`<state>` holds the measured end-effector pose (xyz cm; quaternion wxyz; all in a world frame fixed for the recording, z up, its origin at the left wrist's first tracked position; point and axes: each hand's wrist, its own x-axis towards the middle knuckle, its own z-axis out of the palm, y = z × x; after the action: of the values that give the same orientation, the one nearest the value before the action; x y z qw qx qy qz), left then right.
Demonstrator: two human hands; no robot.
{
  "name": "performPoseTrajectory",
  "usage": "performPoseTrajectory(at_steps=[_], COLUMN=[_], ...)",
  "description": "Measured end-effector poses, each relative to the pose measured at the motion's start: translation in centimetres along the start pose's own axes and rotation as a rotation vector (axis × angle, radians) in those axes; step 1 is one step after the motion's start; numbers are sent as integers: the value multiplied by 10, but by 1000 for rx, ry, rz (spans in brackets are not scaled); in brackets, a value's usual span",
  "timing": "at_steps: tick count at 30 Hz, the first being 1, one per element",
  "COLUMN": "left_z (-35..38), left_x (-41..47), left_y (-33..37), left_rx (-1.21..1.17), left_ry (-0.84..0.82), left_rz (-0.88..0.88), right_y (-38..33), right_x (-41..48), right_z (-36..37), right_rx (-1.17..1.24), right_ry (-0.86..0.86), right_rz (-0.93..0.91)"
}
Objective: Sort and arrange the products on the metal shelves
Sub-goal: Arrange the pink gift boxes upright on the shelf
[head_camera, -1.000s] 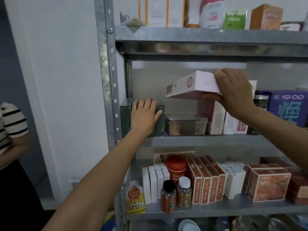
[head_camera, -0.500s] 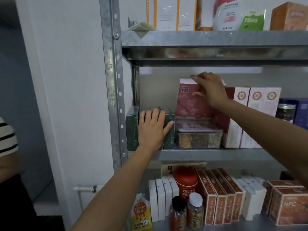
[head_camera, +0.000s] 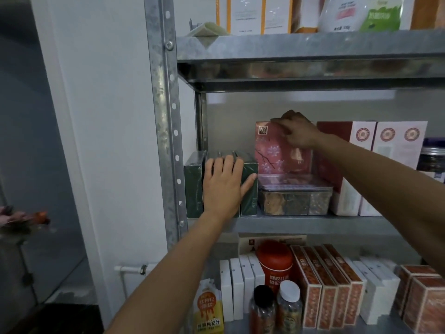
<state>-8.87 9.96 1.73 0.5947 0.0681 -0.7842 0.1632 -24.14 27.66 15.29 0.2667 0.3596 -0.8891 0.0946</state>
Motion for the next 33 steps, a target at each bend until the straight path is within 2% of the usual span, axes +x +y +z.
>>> performPoseTrajectory(at_steps=[3,5,8,11,13,17,21,25,30,33], left_z=[-1,-1,-3,-6,-8,-15,-24,-32,-42,-49], left_x=[1,1,1,1,2,2,3,5,8,10], left_y=[1,1,1,1,1,2,3,2,-2,-3], left_rx=[-1,2,3,12,9,-9,-8,-17,-13,-50], left_ry=[-1,-9,-33,-63,-88,-145,-191,-291,-416,-476], left_rz=[2,2,-2,-7,-10,-19,-15,5,49,48], right_y=[0,1,-2,-1,5,16,14,2,-17,-24], right_x=[-10,-20,-40,-68,-88,-119,-132,-156,-203,-227], right_z=[-7,-16,-31,-41,-43,-38,-39,-39,-21,-17], right_rx=[-102,-249,-408,-481,-471,-446,-418,-263,325,449], right_ry=[-52,-5,222,506,596,452,506,626,849,964], right_rz=[-4,-18,12,133,227,358,349,406,418,413])
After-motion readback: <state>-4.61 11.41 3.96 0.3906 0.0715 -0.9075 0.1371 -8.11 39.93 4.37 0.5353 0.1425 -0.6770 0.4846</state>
